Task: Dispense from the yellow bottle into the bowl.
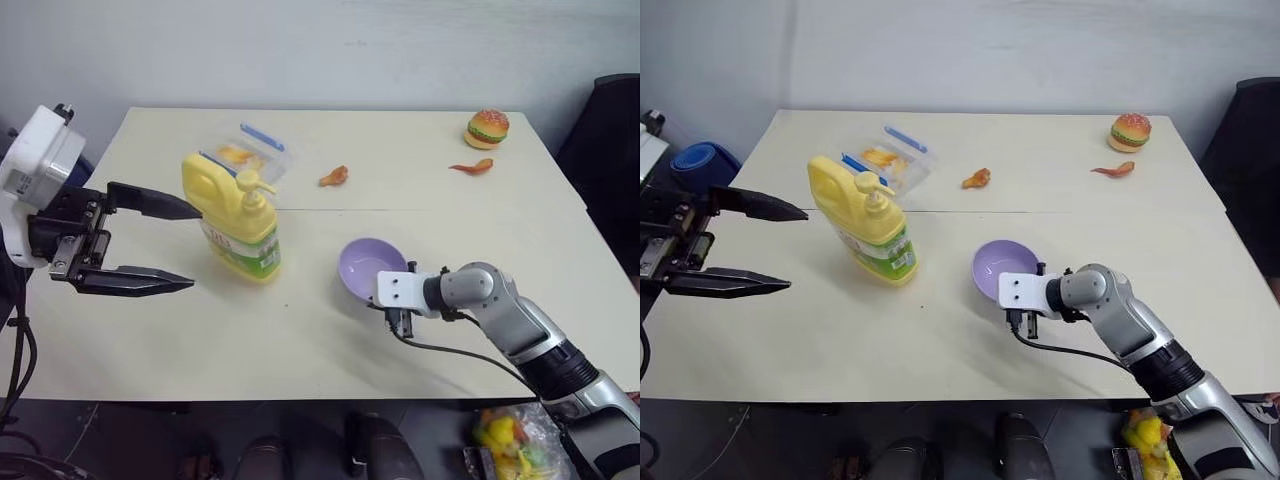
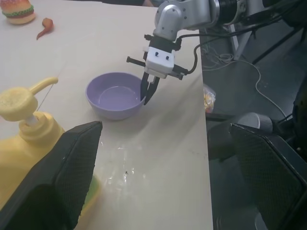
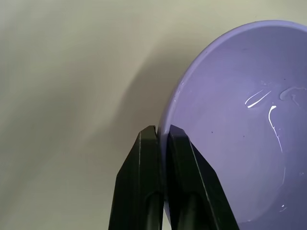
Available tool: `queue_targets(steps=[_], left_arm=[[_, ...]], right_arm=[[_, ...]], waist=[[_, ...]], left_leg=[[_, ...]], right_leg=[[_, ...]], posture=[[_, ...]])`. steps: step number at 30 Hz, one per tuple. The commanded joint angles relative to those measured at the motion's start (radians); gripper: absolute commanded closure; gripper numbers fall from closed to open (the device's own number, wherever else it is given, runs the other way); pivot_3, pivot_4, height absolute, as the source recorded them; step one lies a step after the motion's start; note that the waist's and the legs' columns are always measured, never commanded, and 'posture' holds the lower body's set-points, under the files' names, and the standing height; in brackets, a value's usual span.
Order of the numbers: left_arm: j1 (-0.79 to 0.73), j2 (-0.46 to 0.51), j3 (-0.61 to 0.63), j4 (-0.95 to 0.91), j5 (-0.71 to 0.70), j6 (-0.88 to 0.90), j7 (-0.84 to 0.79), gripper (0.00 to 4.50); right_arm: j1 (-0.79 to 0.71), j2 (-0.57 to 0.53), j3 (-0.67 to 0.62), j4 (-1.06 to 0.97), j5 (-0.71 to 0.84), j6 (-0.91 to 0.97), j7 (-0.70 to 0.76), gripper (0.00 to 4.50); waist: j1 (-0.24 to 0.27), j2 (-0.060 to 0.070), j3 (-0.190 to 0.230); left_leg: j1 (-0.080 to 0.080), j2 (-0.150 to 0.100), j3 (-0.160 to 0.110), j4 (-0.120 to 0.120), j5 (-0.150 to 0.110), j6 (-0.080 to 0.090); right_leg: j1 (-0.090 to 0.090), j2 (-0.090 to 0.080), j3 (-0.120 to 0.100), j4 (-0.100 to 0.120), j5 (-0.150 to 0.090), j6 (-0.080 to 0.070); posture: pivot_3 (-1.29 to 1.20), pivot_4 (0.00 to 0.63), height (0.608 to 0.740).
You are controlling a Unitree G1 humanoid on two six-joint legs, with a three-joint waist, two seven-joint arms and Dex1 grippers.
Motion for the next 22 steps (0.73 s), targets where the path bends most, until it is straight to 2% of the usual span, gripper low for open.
queue_targets(steps=[1,6,11,12,15,18,22], left_arm=[[-0.005,0.031,0.029,-0.009,-0.018,-0.021,-0.001,0.0],[0.015,0.036,0.021,0.006,-0.004,-0.053,-0.014,0.0],[0.063,0.047,0.042,0.023,0.005,-0.075,-0.018,0.0],[0.075,0.049,0.054,0.031,0.007,-0.076,-0.015,0.0],[0.114,0.061,0.104,0.053,0.006,-0.065,-0.007,0.0],[0.14,0.075,0.158,0.076,-0.01,-0.04,0.0,0.0],[0.139,0.08,0.189,0.113,-0.015,-0.029,0.015,0.0]], right_arm=[[0.011,0.011,-0.013,0.004,0.005,0.014,0.007,3.47],[0.016,-0.018,-0.093,-0.112,0.087,0.13,0.06,1.79],[-0.004,-0.115,-0.339,-0.301,0.345,0.463,0.14,0.14],[-0.011,-0.145,-0.406,-0.321,0.403,0.526,0.153,0.02],[-0.014,-0.255,-0.583,-0.342,0.565,0.66,0.22,0.02],[0.005,-0.348,-0.713,-0.323,0.689,0.735,0.278,0.02],[0.052,-0.407,-0.8,-0.298,0.769,0.763,0.282,0.02]], waist=[[0.0,0.0,0.0],[0.001,0.0,0.0],[0.006,0.001,0.0],[0.007,0.001,0.0],[0.011,0.001,0.001],[0.019,0.001,0.001],[0.022,0.001,0.001]], left_leg=[[0.0,0.0,0.0,0.0,0.0,0.0],[0.0,0.0,0.0,0.0,0.0,0.0],[0.0,0.0,0.0,0.0,0.0,0.001],[0.0,0.0,0.0,0.0,0.0,0.001],[0.0,0.0,0.0,0.0,-0.001,0.002],[0.0,0.0,0.0,-0.001,-0.002,0.002],[0.001,0.0,0.002,-0.001,-0.002,0.003]], right_leg=[[0.0,0.0,0.0,0.0,0.0,0.0],[0.0,0.0,0.0,0.0,0.0,0.0],[0.0,0.0,0.0,0.0,0.0,0.0],[0.0,-0.001,0.0,0.0,0.0,0.0],[0.0,-0.001,0.0,-0.001,0.0,0.0],[0.0,0.0,0.0,-0.002,0.0,0.0],[0.001,0.0,0.001,-0.002,0.0,0.0]], posture=[[0.0,0.15,0.74],[0.0,0.15,0.74],[0.0,0.15,0.74],[0.0,0.15,0.74],[0.0,0.15,0.74],[0.0,0.15,0.74],[0.0,0.15,0.74]])
